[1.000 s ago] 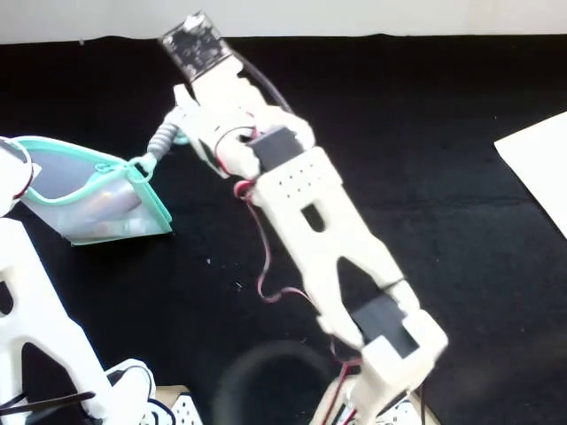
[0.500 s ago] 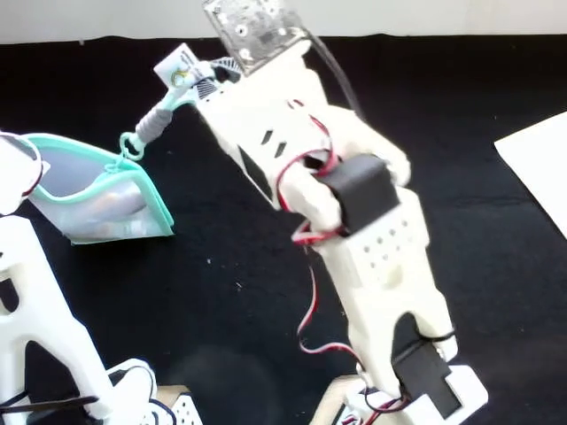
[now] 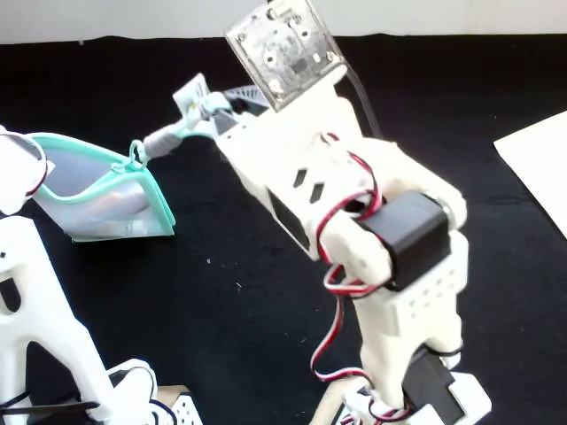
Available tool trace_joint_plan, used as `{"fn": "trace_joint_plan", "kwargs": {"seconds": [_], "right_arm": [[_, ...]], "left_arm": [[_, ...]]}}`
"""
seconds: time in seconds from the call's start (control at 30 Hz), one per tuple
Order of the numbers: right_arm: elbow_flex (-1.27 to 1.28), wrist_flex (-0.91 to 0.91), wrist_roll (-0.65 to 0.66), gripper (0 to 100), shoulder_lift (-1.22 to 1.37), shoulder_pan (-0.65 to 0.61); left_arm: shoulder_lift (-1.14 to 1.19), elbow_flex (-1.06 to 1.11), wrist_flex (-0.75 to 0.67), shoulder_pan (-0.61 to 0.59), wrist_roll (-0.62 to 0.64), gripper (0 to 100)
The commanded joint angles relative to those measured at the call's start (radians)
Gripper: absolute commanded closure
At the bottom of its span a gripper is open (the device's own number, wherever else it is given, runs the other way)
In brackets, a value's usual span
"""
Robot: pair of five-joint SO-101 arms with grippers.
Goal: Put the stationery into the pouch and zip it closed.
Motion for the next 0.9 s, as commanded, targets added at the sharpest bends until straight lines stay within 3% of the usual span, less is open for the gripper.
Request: {"fn": "trace_joint_plan", "kwargs": {"seconds": [0.0,0.4,0.67,0.87], "right_arm": [[-0.082,0.047,0.0,99.1,-0.087,0.018],[-0.09,-0.097,0.005,99.1,-0.081,0.015],[-0.091,-0.239,0.037,99.1,-0.081,0.035],[-0.091,-0.232,0.044,99.1,-0.081,0.038]], "left_arm": [[0.038,0.033,0.005,0.013,-0.014,99],[0.03,0.024,-0.003,0.134,-0.015,99],[0.036,0.002,-0.028,0.116,-0.015,98],[0.027,-0.036,0.044,0.156,-0.012,79]]}}
